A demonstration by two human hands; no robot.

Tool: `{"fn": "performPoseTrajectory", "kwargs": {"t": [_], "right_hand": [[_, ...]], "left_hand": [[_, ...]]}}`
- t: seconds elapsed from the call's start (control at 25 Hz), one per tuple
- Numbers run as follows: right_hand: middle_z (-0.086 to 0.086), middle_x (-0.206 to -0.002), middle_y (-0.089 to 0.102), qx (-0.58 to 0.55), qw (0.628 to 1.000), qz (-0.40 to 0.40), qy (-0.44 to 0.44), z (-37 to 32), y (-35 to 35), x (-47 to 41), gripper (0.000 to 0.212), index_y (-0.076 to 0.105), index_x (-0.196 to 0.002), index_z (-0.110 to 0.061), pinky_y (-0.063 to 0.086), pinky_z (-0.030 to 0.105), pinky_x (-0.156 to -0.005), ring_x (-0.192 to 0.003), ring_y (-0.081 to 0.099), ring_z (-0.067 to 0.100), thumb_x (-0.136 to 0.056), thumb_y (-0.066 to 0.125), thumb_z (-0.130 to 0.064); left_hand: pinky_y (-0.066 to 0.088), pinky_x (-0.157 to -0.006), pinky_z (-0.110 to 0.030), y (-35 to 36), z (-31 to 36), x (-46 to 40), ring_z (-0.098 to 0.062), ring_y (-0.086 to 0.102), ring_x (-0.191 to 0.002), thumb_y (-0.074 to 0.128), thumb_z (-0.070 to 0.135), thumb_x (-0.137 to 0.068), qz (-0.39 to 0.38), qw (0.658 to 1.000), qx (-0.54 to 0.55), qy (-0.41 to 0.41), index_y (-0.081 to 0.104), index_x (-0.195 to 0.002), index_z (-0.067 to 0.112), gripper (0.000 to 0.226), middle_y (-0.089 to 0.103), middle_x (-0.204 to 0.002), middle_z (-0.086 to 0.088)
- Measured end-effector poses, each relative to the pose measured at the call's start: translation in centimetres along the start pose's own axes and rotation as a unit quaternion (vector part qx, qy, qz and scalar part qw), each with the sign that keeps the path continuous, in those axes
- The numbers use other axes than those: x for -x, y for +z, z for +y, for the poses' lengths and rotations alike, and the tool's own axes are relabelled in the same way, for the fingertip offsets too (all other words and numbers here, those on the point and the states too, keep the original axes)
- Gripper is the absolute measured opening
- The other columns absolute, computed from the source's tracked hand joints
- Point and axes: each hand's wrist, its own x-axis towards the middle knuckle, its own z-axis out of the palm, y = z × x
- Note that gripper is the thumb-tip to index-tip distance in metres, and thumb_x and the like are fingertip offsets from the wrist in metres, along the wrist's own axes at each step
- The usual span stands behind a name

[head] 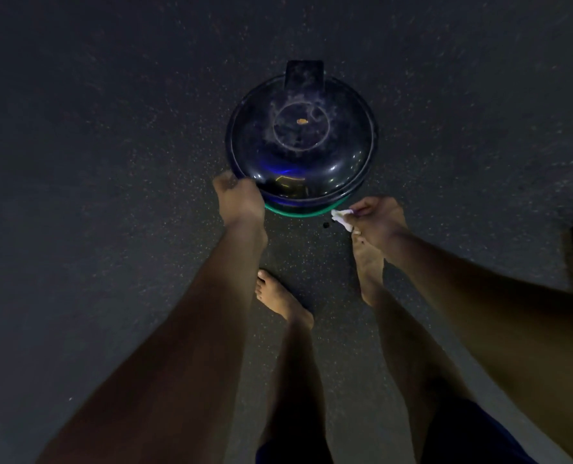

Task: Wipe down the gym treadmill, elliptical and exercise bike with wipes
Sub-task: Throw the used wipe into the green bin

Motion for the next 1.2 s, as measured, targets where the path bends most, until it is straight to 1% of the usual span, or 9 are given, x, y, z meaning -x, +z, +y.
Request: {"fn": "performPoseTrajectory", "kwargs": {"t": [0.16, 0.28, 0.44, 0.6, 0.76, 0.84, 0.96, 1.12, 1.2], "right_hand": [[0.001, -0.084, 0.072, -0.1, 0.994, -0.012, 0.035, -2.7, 1.0, 0.1, 0.017, 0.064, -0.081, -0.022, 0.059, 0.025, -0.054, -0.072, 0.07, 0.012, -0.083, 0.081, -0.017], [0.002, -0.091, 0.072, -0.118, 0.992, -0.014, 0.037, -3.6, 1.2, -0.4, 0.014, 0.066, -0.086, -0.02, 0.061, 0.027, -0.06, -0.082, 0.072, 0.015, -0.086, 0.077, -0.011], [0.005, -0.1, 0.072, -0.087, 0.995, -0.037, 0.044, -2.6, -0.4, -0.3, 0.017, 0.068, -0.105, -0.013, 0.061, 0.031, -0.065, -0.086, 0.071, 0.017, -0.089, 0.075, -0.012], [0.001, -0.097, 0.07, -0.056, 0.997, -0.043, 0.022, -1.6, -3.4, 2.7, 0.015, 0.069, -0.105, -0.015, 0.056, 0.026, -0.063, -0.088, 0.069, 0.015, -0.09, 0.073, -0.015], [-0.003, -0.095, 0.072, 0.024, 0.997, -0.064, -0.037, -2.3, -7.7, 7.8, 0.016, 0.07, -0.104, -0.02, 0.058, 0.03, -0.073, -0.089, 0.069, 0.012, -0.089, 0.075, -0.023], [-0.005, -0.097, 0.072, 0.043, 0.994, -0.075, -0.062, -3.8, -10.5, 11.4, 0.018, 0.07, -0.106, -0.02, 0.056, 0.026, -0.076, -0.089, 0.067, 0.008, -0.089, 0.075, -0.023], [-0.004, -0.099, 0.07, 0.036, 0.992, -0.068, -0.098, -6.3, -14.6, 17.0, 0.019, 0.069, -0.108, -0.02, 0.046, 0.015, -0.067, -0.086, 0.063, 0.003, -0.09, 0.074, -0.022], [-0.004, -0.101, 0.07, 0.022, 0.991, -0.052, -0.123, -9.4, -20.5, 23.6, 0.022, 0.069, -0.11, -0.02, 0.046, 0.015, -0.069, -0.09, 0.067, 0.008, -0.089, 0.074, -0.025], [-0.003, -0.104, 0.072, 0.023, 0.989, -0.032, -0.143, -10.5, -24.2, 25.5, 0.024, 0.07, -0.112, -0.019, 0.045, 0.01, -0.07, -0.089, 0.068, 0.01, -0.089, 0.075, -0.025]], "left_hand": [[0.048, -0.072, -0.032, -0.9, 1.2, 0.4, -0.012, 0.061, -0.086, 0.039, 0.024, -0.075, 0.004, 0.997, -0.027, 0.07, 0.06, -0.114, 0.028, 0.044, 0.072, -0.113, -0.004], [0.048, -0.069, -0.032, -0.9, 2.0, 0.5, -0.015, 0.06, -0.086, 0.038, 0.021, -0.074, 0.008, 0.995, -0.046, 0.086, 0.06, -0.118, 0.024, 0.049, 0.071, -0.113, -0.007], [0.048, -0.068, -0.035, -0.9, 2.4, 1.0, -0.019, 0.06, -0.085, 0.038, 0.018, -0.075, 0.008, 0.994, -0.055, 0.096, 0.059, -0.118, 0.024, 0.047, 0.071, -0.111, -0.01], [0.05, -0.073, -0.035, -1.4, 3.5, 2.5, -0.017, 0.06, -0.088, 0.042, 0.019, -0.081, -0.004, 0.991, -0.092, 0.101, 0.059, -0.119, 0.024, 0.042, 0.07, -0.111, -0.007], [0.04, -0.076, -0.031, -2.9, 5.8, 6.4, -0.015, 0.057, -0.093, 0.048, 0.018, -0.093, -0.05, 0.977, -0.185, 0.094, 0.056, -0.13, 0.019, 0.037, 0.065, -0.116, -0.001], [0.037, -0.079, -0.028, -4.3, 7.8, 10.2, -0.021, 0.056, -0.097, 0.048, 0.014, -0.096, -0.064, 0.959, -0.247, 0.122, 0.056, -0.129, 0.018, 0.035, 0.062, -0.115, -0.001], [0.039, -0.077, -0.029, -6.7, 10.1, 15.8, -0.026, 0.061, -0.102, 0.047, 0.011, -0.094, -0.133, 0.911, -0.343, 0.189, 0.059, -0.126, 0.02, 0.035, 0.067, -0.117, -0.004], [0.044, -0.077, -0.03, -7.4, 14.4, 24.7, -0.026, 0.064, -0.105, 0.055, 0.023, -0.092, -0.183, 0.874, -0.39, 0.223, 0.063, -0.113, 0.027, 0.022, 0.07, -0.115, -0.004], [0.046, -0.075, -0.026, -5.9, 16.5, 29.2, -0.024, 0.066, -0.103, 0.058, 0.028, -0.095, -0.203, 0.853, -0.408, 0.255, 0.063, -0.115, 0.028, 0.021, 0.071, -0.112, -0.002]]}}
